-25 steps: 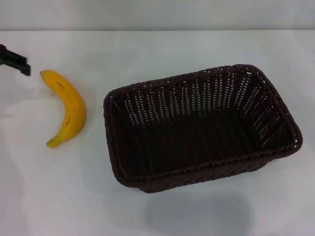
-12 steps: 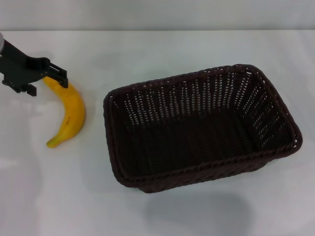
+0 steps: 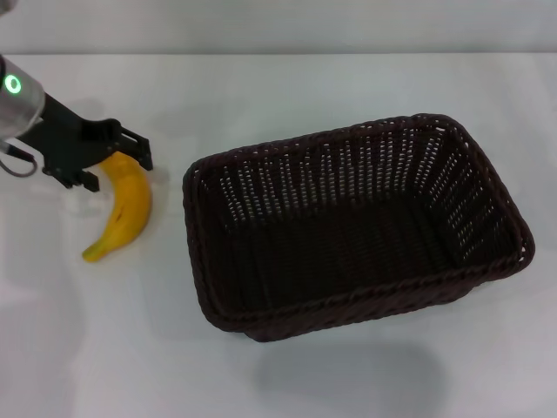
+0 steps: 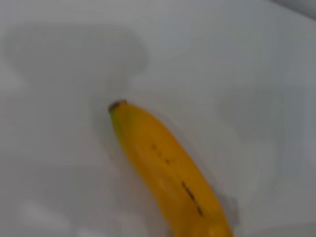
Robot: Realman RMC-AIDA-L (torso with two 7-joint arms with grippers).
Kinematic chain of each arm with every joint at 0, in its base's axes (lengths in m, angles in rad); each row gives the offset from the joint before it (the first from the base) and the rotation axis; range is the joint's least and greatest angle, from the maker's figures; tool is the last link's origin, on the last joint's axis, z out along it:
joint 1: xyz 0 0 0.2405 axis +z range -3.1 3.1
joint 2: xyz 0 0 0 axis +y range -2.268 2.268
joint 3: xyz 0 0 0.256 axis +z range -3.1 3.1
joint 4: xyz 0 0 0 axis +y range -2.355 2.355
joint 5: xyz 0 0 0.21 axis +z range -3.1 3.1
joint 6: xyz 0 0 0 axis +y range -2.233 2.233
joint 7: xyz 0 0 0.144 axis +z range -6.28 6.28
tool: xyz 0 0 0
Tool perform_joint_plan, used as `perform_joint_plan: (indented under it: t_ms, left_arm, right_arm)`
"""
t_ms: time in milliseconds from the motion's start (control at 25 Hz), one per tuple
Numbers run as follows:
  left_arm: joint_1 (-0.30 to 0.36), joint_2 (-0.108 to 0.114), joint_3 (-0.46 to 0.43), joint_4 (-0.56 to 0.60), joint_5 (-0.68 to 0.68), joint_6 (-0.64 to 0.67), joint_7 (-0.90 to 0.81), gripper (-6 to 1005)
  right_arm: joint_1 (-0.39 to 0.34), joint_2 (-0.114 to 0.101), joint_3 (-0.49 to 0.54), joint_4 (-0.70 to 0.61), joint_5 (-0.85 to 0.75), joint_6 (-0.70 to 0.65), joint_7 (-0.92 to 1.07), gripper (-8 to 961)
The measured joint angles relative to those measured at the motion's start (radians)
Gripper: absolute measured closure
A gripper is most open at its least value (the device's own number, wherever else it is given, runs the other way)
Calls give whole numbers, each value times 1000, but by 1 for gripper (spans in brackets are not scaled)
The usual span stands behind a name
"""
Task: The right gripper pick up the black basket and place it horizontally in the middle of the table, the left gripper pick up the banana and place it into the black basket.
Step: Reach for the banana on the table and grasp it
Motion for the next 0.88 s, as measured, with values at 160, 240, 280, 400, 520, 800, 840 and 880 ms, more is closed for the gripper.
perform_joint_plan:
  t_ms: [160,240,280,400,520,800,840,880]
  left_arm:
    - [-1,-3,2,-48,-7,27,-16,125]
    - [1,-5,3,-59,-5,31,-22,125]
    - [1,-7,5,-62,-4,34,-28,125]
    - [-1,-8,9,-66,0,37,-32,125]
    - [-15,-8,12,-96,17,53,-32,125]
    - [-36,-8,23,-127,47,70,-25,125]
    - [-37,-7,24,-127,47,70,-23,125]
    - [-37,-6,24,-127,45,71,-21,165]
  right_arm:
    - [0,0,1,2,6,0,-4,570]
    - [0,1,1,3,6,1,-4,569]
    - [1,1,1,3,6,2,-4,569]
    - [3,1,1,3,6,5,-10,569]
    - [7,1,2,4,6,3,-27,569]
    - [8,0,2,4,8,-2,-43,568]
    - [8,0,2,3,9,-2,-43,568]
    - [7,0,2,2,10,-2,-44,567]
